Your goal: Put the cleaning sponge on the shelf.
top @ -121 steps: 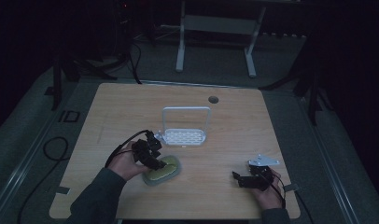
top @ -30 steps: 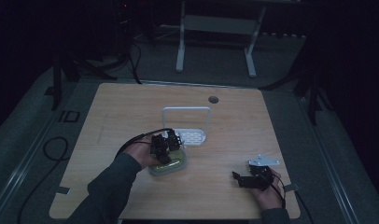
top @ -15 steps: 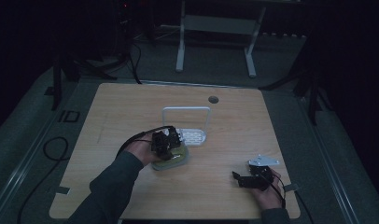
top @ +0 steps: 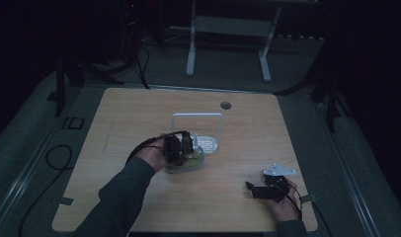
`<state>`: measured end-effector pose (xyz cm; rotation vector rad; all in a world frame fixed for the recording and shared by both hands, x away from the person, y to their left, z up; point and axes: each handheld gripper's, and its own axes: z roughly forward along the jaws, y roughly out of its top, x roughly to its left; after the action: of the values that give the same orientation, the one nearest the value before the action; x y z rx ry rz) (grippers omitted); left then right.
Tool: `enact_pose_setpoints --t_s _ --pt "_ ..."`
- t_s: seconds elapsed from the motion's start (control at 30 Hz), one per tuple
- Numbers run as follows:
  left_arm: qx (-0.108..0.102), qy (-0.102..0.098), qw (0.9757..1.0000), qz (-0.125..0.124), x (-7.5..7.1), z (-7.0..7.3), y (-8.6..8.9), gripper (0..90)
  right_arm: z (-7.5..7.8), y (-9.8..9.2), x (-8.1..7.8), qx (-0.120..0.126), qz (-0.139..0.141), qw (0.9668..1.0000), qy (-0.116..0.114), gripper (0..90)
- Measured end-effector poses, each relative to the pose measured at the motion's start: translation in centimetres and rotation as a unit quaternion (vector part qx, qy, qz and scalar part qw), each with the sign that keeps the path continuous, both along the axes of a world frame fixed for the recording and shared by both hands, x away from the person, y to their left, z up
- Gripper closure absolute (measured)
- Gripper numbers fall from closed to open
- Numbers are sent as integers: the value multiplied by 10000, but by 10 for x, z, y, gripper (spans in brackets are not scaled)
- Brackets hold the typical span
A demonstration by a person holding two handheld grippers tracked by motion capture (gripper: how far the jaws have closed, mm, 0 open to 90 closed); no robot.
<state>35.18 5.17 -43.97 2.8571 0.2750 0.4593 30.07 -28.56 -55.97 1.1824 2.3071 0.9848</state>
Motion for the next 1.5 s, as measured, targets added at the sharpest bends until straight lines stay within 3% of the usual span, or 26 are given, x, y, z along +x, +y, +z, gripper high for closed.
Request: enact_pose_setpoints --t_s 0.63,0.97,1.5 --pt "-43 -167 9994 -300 7 -1 -11 716 0 0 0 -1 -4 10000 1 148" --pt "52 -304 9987 -411 11 0 -12 716 0 0 0 -1 -3 10000 1 148" --pt "84 -323 9982 -505 15 0 -19 717 0 0 0 1 -4 10000 -1 148"
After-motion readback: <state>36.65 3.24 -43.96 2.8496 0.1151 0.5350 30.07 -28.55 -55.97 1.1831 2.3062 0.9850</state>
